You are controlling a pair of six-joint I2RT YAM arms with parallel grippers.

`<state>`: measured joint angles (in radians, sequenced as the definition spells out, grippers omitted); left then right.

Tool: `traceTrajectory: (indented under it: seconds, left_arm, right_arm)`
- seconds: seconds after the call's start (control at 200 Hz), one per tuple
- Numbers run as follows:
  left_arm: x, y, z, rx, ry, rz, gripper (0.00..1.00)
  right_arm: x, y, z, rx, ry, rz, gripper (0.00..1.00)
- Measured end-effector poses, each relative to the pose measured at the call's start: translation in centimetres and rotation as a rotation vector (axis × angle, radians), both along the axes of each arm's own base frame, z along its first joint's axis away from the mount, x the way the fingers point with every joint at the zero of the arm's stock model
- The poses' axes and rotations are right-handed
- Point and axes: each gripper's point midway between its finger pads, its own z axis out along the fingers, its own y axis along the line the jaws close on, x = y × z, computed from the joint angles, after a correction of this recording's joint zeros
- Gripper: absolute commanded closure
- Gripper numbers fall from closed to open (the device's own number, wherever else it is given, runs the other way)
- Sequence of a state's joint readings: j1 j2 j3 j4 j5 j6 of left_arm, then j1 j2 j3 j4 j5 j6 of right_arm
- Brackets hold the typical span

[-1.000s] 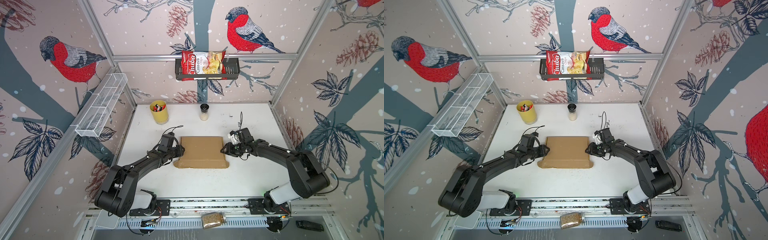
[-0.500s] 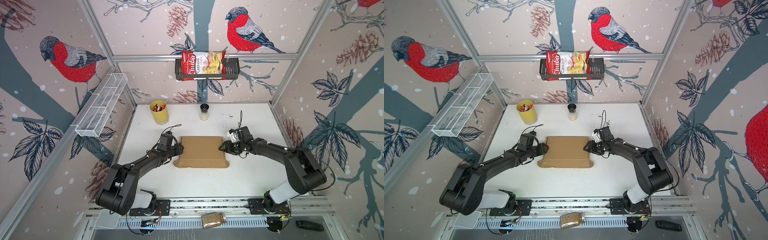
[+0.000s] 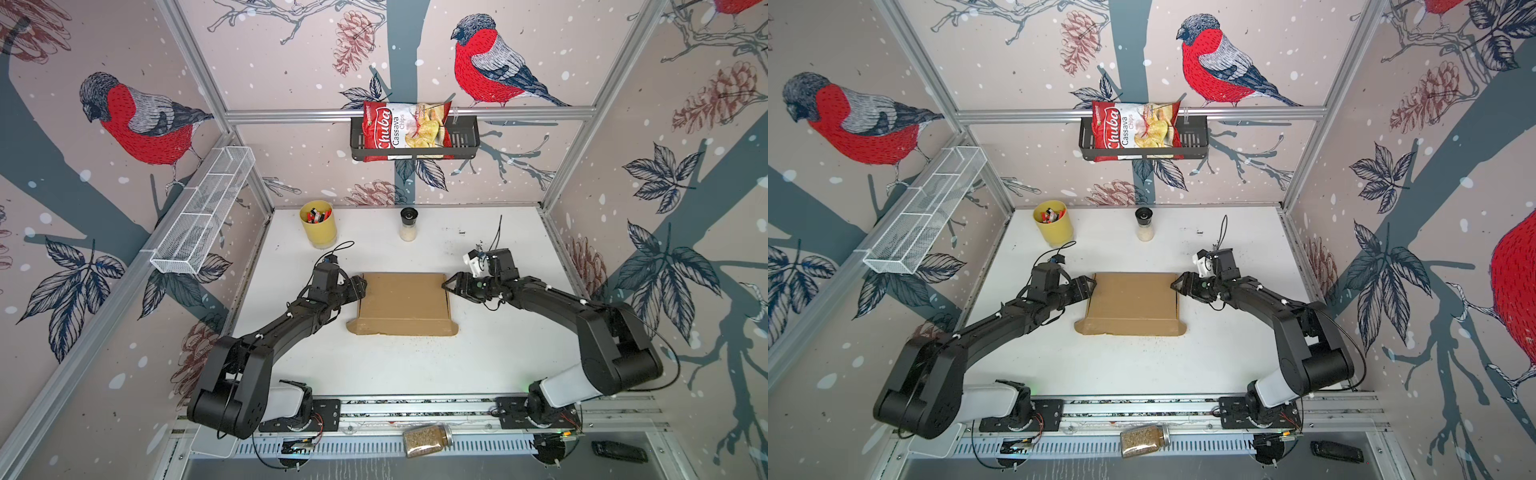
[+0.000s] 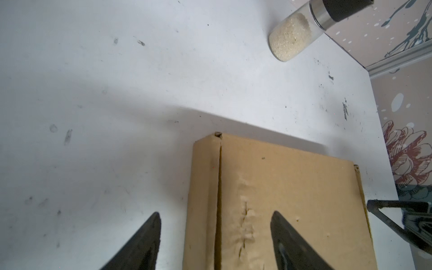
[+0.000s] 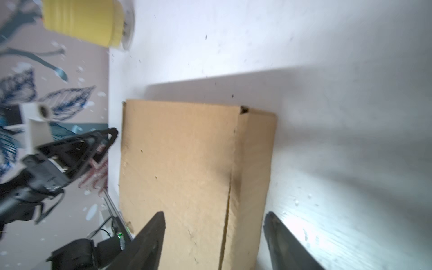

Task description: Fold the paper box

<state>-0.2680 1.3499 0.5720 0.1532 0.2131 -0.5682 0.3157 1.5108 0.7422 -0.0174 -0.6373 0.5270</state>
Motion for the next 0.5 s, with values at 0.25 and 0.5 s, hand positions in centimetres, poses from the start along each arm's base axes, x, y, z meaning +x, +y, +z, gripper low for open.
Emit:
traceTrajectory:
  seconds: [0.25, 0.5]
  left_arm:
    - [1.4, -1.2, -1.4, -0.050, -0.003, -0.043, 0.26]
    - [1.2, -1.7, -3.8, -0.140, 0.013, -0.094, 0.38]
  right_arm:
    - [-0.1, -0.8, 0.1, 0.062, 0.008, -0.019, 0.28]
    - [-0.6, -0.9, -0.9, 0.062, 0.036, -0.018, 0.28]
